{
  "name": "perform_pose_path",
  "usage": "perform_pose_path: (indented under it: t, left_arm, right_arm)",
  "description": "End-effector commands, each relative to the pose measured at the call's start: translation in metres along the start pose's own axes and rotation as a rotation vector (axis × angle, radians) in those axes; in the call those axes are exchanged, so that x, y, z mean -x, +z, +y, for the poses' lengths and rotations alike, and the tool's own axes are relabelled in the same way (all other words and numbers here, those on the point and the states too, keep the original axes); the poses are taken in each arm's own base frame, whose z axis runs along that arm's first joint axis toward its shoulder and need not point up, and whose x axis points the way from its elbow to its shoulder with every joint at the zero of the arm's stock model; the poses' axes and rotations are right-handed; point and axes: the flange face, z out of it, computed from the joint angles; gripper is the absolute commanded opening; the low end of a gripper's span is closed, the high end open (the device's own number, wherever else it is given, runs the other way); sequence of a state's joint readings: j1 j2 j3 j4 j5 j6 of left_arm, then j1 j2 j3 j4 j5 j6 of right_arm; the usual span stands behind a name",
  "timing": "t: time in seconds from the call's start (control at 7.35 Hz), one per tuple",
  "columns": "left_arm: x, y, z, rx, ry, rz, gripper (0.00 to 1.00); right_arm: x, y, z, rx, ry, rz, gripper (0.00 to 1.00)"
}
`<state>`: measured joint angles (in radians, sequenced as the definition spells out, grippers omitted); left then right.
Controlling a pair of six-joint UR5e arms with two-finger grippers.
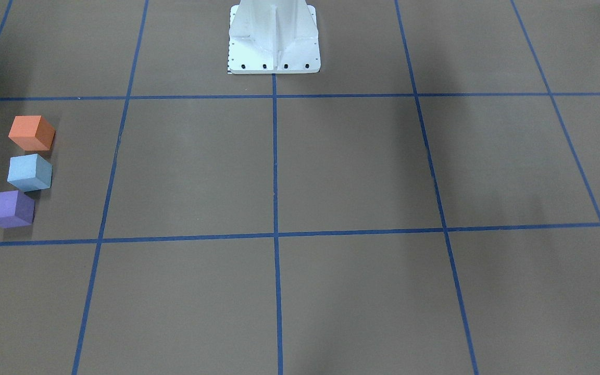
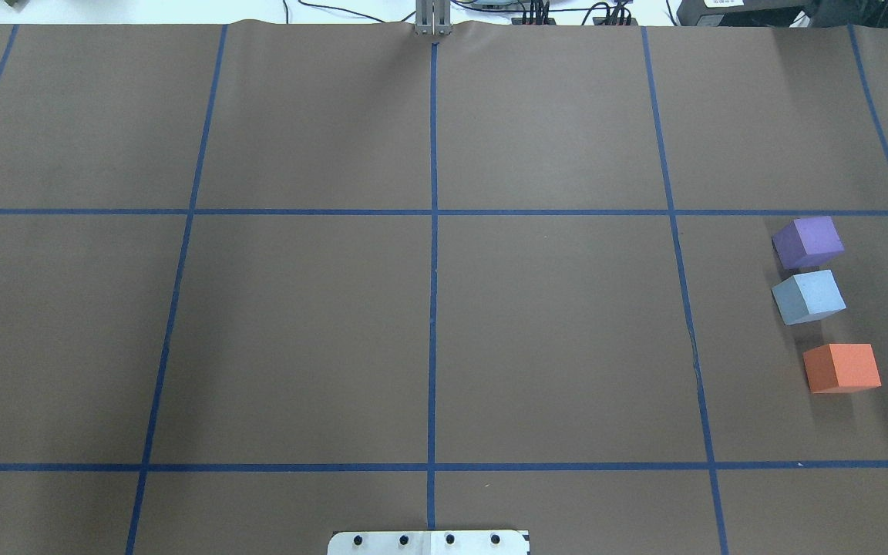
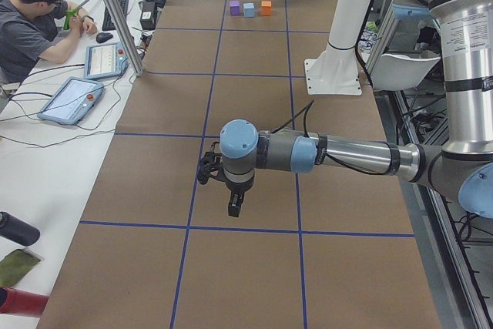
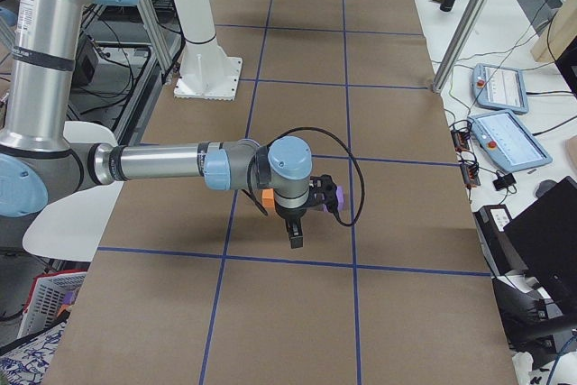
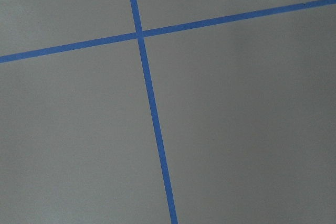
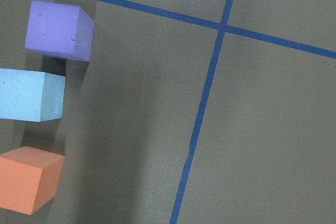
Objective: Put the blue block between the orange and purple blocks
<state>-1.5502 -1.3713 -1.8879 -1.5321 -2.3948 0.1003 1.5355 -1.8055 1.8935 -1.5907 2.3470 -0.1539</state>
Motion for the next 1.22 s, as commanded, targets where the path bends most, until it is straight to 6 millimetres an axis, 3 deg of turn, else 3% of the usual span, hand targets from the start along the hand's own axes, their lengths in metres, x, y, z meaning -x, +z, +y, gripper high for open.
perform_pose_path:
  t: [0.0,0.68,1.09]
  left_arm:
    - [-0.002,-0.003,-0.005,-0.007,0.012,-0.004,1.00]
    - [-0.001,-0.004,-0.007,-0.013,0.001,-0.002,1.00]
    - [0.004,-0.020,-0.009,-0.051,0.003,0.001,1.00]
  right_arm:
    - [0.000,0.000,0.000,-0.001,0.001,0.000,1.00]
    - [-0.001,0.001,0.000,0.000,0.004,0.000,1.00]
    - [0.000,0.000,0.000,-0.001,0.008,0.002,1.00]
